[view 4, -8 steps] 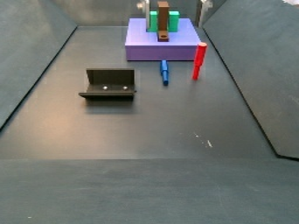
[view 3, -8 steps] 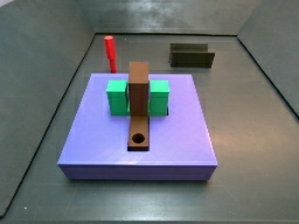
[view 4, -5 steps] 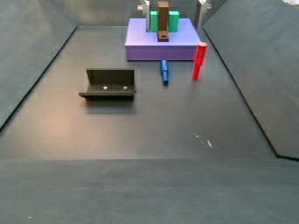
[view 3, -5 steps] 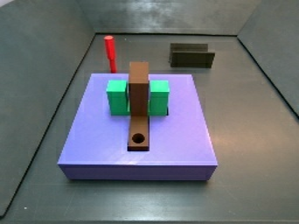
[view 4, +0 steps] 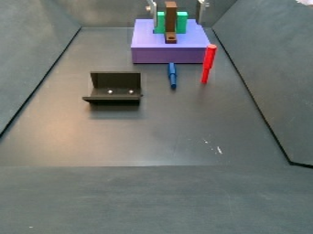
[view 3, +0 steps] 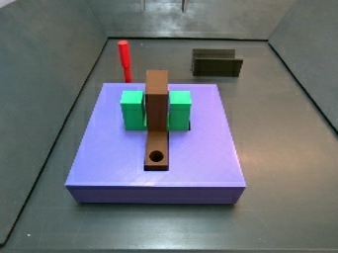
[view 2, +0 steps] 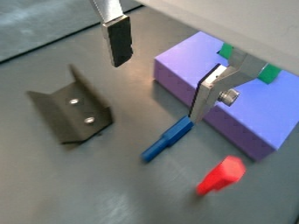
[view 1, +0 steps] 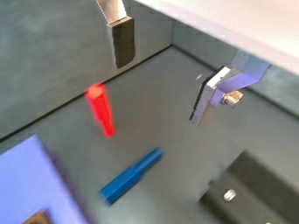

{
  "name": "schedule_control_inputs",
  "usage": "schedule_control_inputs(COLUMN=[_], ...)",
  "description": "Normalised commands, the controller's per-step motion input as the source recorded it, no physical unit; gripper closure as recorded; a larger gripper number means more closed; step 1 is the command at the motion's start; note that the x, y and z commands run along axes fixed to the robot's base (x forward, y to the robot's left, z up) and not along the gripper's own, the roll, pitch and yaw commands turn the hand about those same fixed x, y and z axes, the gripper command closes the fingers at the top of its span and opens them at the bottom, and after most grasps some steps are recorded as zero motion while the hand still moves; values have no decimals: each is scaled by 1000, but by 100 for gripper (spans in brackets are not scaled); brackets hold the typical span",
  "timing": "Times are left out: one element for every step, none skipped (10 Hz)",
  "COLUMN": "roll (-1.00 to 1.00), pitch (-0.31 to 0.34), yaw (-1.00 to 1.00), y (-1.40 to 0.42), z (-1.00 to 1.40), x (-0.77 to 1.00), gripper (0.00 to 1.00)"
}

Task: Pick up the blue object. Move up. Place the blue object on the fixture. Regrasp the blue object. Move to above the board. Insert the blue object.
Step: Pick up the blue object.

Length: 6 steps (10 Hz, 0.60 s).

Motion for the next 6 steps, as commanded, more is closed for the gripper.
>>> schedule_control_inputs(roll=[0,0,0,7,49,143], pitch=[-3,-63,-136,-153,-153,-113], yaw=[126,0,-37,-123,-223,-280], y=[-909,-774,-637,-566,-429,-274], z=[-403,-429,-469,-511,-529,-471], x=[49,69,26,154,151,151], gripper=[0,0,0,0,0,0])
